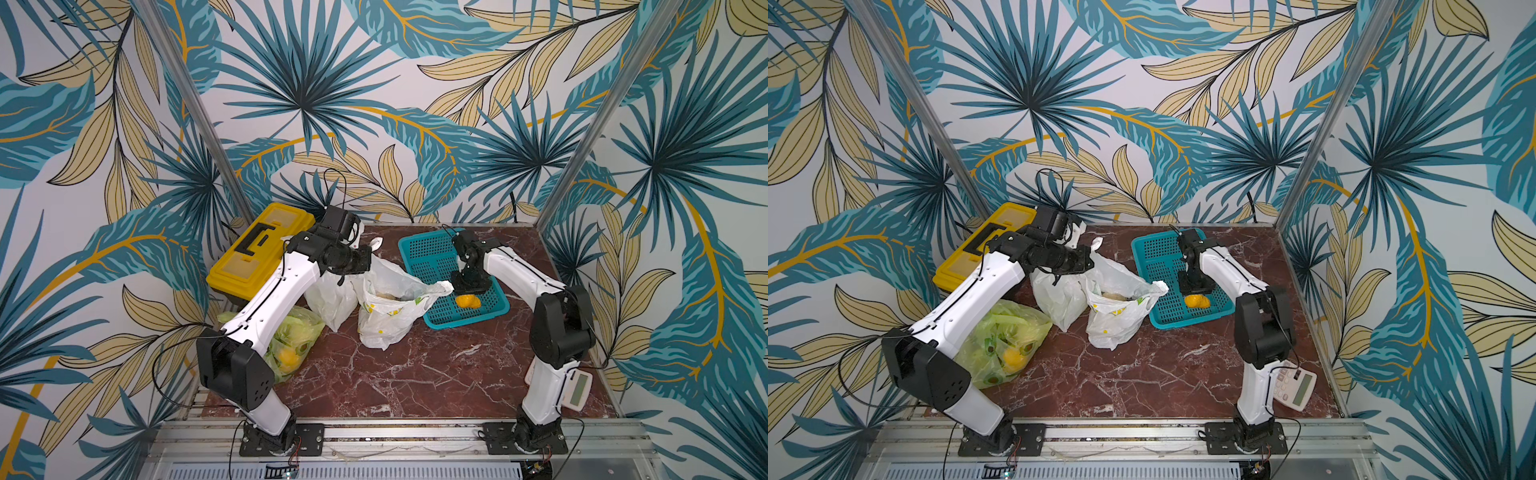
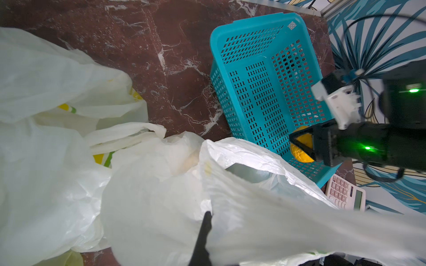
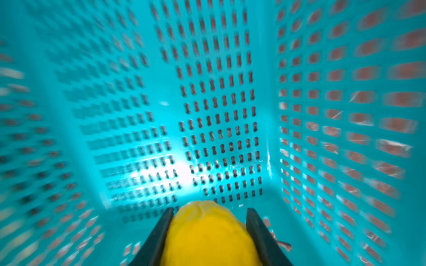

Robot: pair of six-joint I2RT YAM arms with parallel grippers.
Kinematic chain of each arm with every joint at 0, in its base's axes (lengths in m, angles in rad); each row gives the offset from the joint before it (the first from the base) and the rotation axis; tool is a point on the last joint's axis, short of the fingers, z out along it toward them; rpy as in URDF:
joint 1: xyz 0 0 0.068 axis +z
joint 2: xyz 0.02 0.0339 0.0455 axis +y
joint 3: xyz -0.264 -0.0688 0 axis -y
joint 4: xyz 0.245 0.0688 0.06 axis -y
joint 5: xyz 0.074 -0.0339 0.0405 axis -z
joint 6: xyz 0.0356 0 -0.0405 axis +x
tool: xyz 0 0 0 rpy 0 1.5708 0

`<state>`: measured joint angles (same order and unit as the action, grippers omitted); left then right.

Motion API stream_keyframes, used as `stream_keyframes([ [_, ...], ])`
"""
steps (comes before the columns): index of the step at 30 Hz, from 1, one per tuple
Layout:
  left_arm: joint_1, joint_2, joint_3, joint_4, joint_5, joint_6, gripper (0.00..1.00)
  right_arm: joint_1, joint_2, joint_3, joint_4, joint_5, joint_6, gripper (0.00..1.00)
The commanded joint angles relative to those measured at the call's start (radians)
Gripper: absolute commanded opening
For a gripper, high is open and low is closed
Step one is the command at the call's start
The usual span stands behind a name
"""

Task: Place the pears into plastic bags & tie knots
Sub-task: Pick up the pear from the basket, then place the pear in the plastic bag.

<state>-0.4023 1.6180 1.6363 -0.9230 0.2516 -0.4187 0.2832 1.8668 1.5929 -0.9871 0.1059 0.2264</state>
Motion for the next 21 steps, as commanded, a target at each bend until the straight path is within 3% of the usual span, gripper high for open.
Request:
stream_keyframes([
  [1, 0.001, 0.002, 0.014, 0.012, 0.008, 0.008, 0.0, 0.012, -0.113, 0.072, -0.064, -0.05, 0.042, 0.29],
  [5, -0.001, 0.017, 0.033, 0.012, 0.018, 0.003, 0.0, 0.081, -0.193, 0.248, -0.103, -0.088, 0.069, 0.28],
  [9, -0.005, 0.034, 0.066, 0.012, 0.028, 0.0, 0.0, 0.244, -0.157, 0.447, -0.111, -0.096, 0.116, 0.28],
  [11, -0.005, 0.038, 0.077, 0.011, 0.031, -0.003, 0.0, 0.314, -0.145, 0.461, -0.04, -0.129, 0.155, 0.28],
  [14, -0.004, 0.041, 0.086, 0.011, 0.032, -0.004, 0.0, 0.378, -0.143, 0.383, 0.114, -0.182, 0.24, 0.28],
  [18, 0.002, 0.034, 0.091, 0.011, 0.031, -0.015, 0.0, 0.386, -0.172, 0.109, 0.396, -0.217, 0.388, 0.29],
  [21, 0.003, 0.025, 0.093, 0.011, 0.033, -0.015, 0.0, 0.387, -0.114, 0.047, 0.473, -0.257, 0.423, 0.35],
])
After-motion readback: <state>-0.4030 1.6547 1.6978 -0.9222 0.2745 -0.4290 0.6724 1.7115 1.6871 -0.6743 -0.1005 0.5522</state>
